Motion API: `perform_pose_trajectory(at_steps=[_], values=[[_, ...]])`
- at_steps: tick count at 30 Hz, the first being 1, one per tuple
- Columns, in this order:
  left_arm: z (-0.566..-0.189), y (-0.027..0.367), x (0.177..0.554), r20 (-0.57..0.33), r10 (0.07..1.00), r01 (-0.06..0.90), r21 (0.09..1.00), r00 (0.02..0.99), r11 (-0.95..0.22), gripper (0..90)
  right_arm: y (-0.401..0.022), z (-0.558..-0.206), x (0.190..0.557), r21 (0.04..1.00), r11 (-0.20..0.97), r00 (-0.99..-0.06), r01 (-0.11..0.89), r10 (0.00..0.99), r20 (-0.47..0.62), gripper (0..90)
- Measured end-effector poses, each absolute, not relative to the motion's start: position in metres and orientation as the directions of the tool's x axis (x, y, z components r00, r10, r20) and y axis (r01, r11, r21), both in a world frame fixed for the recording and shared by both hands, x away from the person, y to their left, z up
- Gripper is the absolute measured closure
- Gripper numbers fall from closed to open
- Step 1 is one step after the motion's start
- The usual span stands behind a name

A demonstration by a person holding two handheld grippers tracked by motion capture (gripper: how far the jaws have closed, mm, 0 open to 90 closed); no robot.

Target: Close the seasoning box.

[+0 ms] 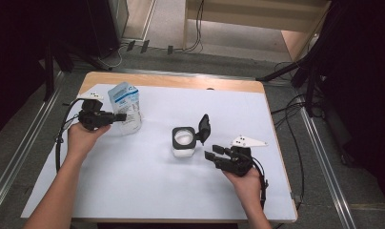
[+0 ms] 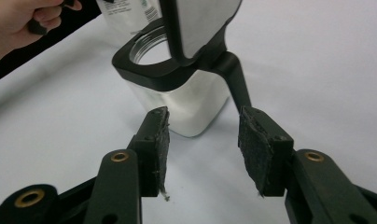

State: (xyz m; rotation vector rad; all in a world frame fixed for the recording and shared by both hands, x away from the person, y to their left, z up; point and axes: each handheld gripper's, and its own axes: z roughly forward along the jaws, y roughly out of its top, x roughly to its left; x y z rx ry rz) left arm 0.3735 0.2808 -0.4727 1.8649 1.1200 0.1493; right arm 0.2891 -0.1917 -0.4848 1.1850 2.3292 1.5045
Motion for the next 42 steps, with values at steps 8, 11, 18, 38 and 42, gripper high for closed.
perform_pose_trajectory(at_steps=[8,11,18,38,42], values=[[-0.475,0.278,0.371,-0.326,0.741,0.632,0.757,0.586,-0.166,77.3,-0.193,-0.486,0.297,0.817,0.194,-0.677,0.543,0.677,0.289,55.2],[-0.475,0.278,0.371,-0.318,0.743,0.628,0.759,0.589,-0.173,74.8,-0.192,-0.486,0.298,0.816,0.198,-0.676,0.543,0.680,0.284,55.4],[-0.475,0.278,0.370,-0.326,0.736,0.631,0.756,0.594,-0.175,62.8,-0.194,-0.485,0.300,0.819,0.191,-0.670,0.541,0.687,0.282,55.6],[-0.467,0.285,0.344,-0.272,0.760,0.620,0.756,0.590,-0.211,41.2,-0.198,-0.481,0.326,0.817,0.128,-0.620,0.562,0.720,0.313,69.1],[-0.468,0.289,0.338,-0.266,0.763,0.622,0.752,0.590,-0.218,40.5,-0.197,-0.480,0.337,0.813,0.109,-0.616,0.572,0.711,0.339,79.1]])
